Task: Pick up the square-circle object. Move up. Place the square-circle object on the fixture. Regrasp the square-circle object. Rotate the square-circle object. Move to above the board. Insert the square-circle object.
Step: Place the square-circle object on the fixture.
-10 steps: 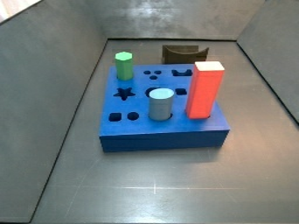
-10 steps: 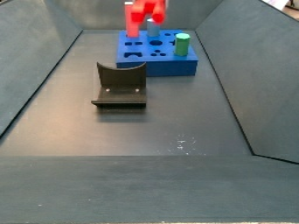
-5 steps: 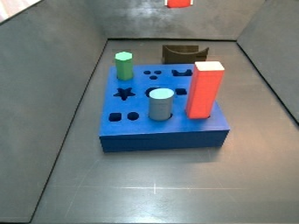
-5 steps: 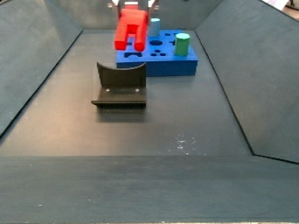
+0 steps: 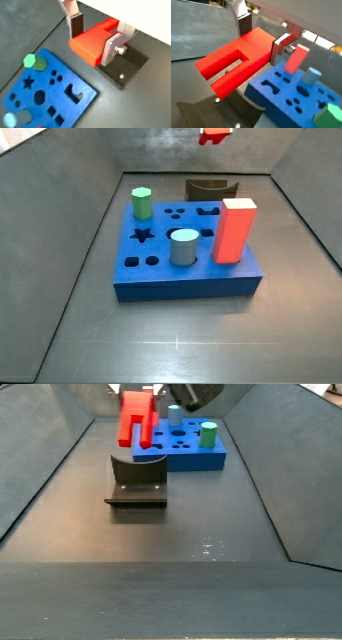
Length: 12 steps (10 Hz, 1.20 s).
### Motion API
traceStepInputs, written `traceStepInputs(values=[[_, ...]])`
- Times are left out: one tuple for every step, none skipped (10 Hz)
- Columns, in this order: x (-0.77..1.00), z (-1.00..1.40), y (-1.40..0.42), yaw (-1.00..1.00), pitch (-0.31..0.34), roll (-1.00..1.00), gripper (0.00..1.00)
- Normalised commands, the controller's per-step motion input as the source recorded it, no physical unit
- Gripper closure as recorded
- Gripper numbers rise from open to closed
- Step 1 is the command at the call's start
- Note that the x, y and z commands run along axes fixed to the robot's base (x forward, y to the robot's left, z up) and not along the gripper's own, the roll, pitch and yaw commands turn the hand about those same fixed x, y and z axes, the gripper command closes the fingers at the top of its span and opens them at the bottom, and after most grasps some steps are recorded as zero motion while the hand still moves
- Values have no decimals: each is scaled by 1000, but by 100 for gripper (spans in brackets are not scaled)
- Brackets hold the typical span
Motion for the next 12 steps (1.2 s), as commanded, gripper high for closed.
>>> traceStepInputs(values=[[70,-17,50,-83,97,-407,100],[58,-9,41,-88,79,-303,100],[124,-1000,129,-96,143,-1000,100],[126,-1000,132,-102,133,-1000,100],[142,-1000,140,-140,158,-1000,100],[160,-1000,136,-164,158,-866,100],[165,-1000,137,-176,129,-708,100],[166,-1000,138,-182,107,-597,100],[174,-1000,140,-187,65,-372,100],[186,-1000,132,-176,32,-221,100],[171,-866,117,-163,5,-175,100],[134,-670,95,-146,-17,-166,100]])
